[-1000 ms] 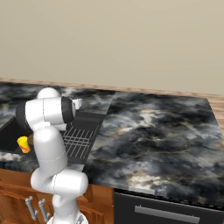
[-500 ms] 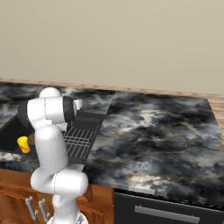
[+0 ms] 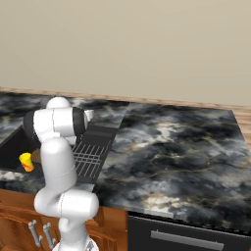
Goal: Pick the jar and cup and place them in the sink. Then turn on the water.
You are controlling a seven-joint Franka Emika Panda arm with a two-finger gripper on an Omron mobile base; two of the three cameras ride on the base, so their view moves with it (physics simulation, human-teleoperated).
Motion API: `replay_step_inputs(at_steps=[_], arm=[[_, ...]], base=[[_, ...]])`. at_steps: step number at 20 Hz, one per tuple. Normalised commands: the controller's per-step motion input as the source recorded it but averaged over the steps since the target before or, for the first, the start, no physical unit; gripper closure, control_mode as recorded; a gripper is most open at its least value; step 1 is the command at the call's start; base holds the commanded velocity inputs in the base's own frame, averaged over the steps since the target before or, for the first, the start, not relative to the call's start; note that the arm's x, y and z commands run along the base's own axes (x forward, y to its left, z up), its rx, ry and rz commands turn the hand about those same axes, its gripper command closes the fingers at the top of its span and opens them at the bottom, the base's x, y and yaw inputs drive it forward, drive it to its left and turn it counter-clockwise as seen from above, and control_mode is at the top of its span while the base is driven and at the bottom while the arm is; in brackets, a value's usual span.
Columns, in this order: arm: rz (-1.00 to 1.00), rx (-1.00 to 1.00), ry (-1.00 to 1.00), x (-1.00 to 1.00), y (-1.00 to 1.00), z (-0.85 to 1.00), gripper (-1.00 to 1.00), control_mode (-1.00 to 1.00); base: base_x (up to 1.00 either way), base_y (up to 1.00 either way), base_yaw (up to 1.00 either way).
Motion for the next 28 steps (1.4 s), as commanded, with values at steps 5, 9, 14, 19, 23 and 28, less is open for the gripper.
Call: replay_step_inputs(at_steps=[5,9,14,19,23,28], arm=[[0.00,0.03,-0.08,0.14,-0.01,-0.12,-1.00,-1.00],[0.00,0.02,-0.07,0.07,0.00,-0.21,-1.00,-1.00],[0.00,0.02,-0.08,0.02,0.00,-0.24,-1.00,-1.00],[0.00,0.01,-0.05,0.00,0.00,-0.21,-1.00,-1.00],[0.00,0.00,0.00,0.00,0.00,-0.20,-1.00,-1.00],[0.00,0.00,0.00,0.00,0.00,-0.19,-1.00,-1.00]], base=[[0.00,0.00,0.00],[0.00,0.00,0.00],[0.00,0.00,0.00],[0.00,0.00,0.00],[0.00,0.00,0.00],[0.00,0.00,0.00]])
